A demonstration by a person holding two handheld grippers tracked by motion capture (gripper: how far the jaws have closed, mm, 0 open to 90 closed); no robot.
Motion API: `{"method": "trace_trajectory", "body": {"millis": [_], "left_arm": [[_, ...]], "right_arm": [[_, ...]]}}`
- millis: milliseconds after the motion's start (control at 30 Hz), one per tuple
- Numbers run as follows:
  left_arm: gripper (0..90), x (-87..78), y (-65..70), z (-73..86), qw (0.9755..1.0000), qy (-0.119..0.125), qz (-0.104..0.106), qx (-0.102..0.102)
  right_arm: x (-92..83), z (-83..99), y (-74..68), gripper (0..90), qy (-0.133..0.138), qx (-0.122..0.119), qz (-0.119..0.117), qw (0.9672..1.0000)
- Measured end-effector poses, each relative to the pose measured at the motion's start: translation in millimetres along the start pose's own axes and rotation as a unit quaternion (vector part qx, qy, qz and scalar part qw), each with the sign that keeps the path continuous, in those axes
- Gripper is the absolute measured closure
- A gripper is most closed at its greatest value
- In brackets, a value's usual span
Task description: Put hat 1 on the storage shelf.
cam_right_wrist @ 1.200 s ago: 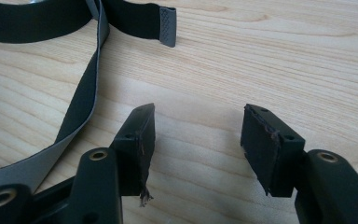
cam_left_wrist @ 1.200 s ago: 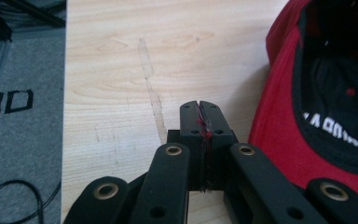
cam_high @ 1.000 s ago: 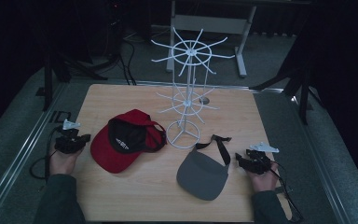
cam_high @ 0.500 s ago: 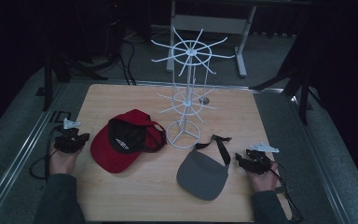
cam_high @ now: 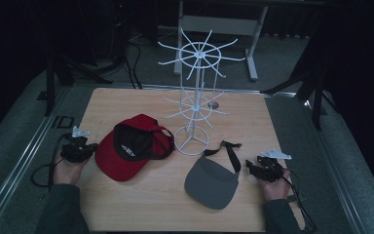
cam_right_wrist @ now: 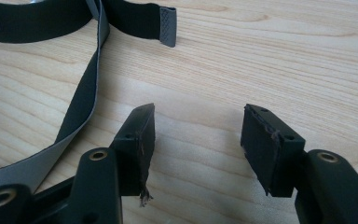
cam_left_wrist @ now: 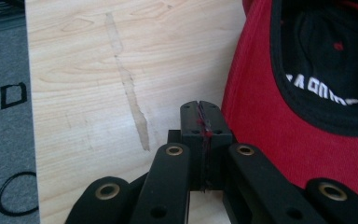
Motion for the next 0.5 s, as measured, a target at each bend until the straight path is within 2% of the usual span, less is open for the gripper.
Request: {"method": "trace_trajectory", "body": {"millis": [267, 500], "left_arm": [[90.0, -3.0, 14.2, 9.5, 0.9997, -0.010, 0.013, 0.016], [90.0, -3.0, 32.0, 17.3, 0.9987, -0.024, 0.024, 0.039]], "right_arm": [[0.0, 0.0, 0.0, 44.7, 0.000, 0.000, 0.000, 1.0000], [0.0, 0.0, 0.0, 44.7, 0.000, 0.000, 0.000, 1.0000]]}}
Point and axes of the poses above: each handheld gripper's, and its own axes: x roughly forward along the jaws, z roughly out of its underside, y roughly to its right, the point moved 8 cm from there along x, roughly forward along the jaws, and after that the axes turned 11 degrees about z, right-handed, at the moved point
